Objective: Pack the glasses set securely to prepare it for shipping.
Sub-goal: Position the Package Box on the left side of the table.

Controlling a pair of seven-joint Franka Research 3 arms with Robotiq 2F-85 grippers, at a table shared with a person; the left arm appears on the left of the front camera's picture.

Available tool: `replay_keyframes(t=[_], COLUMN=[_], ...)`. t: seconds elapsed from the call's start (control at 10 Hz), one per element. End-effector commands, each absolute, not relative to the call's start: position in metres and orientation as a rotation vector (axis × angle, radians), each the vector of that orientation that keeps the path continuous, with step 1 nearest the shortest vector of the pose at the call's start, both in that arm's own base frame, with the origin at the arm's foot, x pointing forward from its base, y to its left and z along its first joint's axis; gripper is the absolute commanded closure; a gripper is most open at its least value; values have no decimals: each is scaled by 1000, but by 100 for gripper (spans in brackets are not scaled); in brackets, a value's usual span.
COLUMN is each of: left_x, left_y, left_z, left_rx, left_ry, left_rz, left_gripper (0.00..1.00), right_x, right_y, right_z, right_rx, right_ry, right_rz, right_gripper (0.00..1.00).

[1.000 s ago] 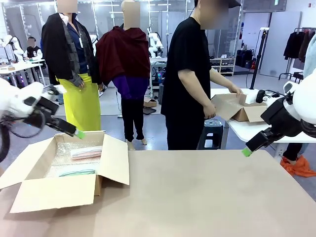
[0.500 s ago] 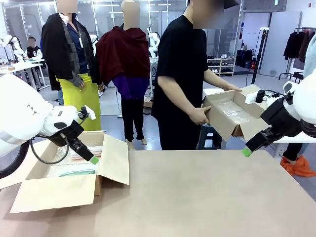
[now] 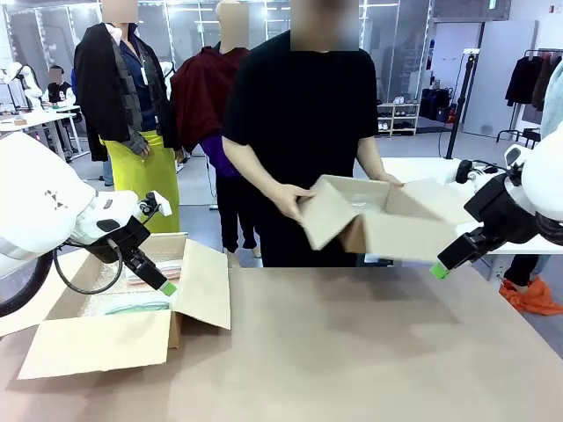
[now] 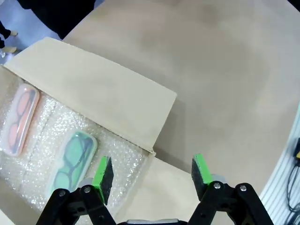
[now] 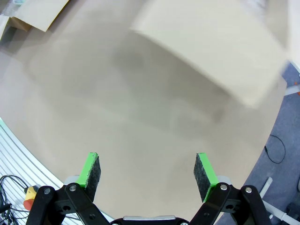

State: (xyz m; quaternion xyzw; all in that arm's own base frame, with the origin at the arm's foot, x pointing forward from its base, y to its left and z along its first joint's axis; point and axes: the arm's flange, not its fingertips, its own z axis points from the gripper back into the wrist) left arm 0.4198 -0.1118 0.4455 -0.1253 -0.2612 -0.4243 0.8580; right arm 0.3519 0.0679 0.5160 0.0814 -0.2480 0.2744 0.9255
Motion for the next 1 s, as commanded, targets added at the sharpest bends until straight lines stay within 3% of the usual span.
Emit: replay_keyframes(t=[0.0,0.9], left_x=[421,421], left_y=[-111,-111], left_z=[446,446], left_rx=[-241,-241], left_ry=[-556,-556], left_rz=[-887,-887], left_gripper=[16,16], right_x=[352,352], right_y=[69,69], right_z=[515,515], right_rx=[156,156], right_ry=[-518,-518], right_rz=[563,563], right_gripper=[0,0])
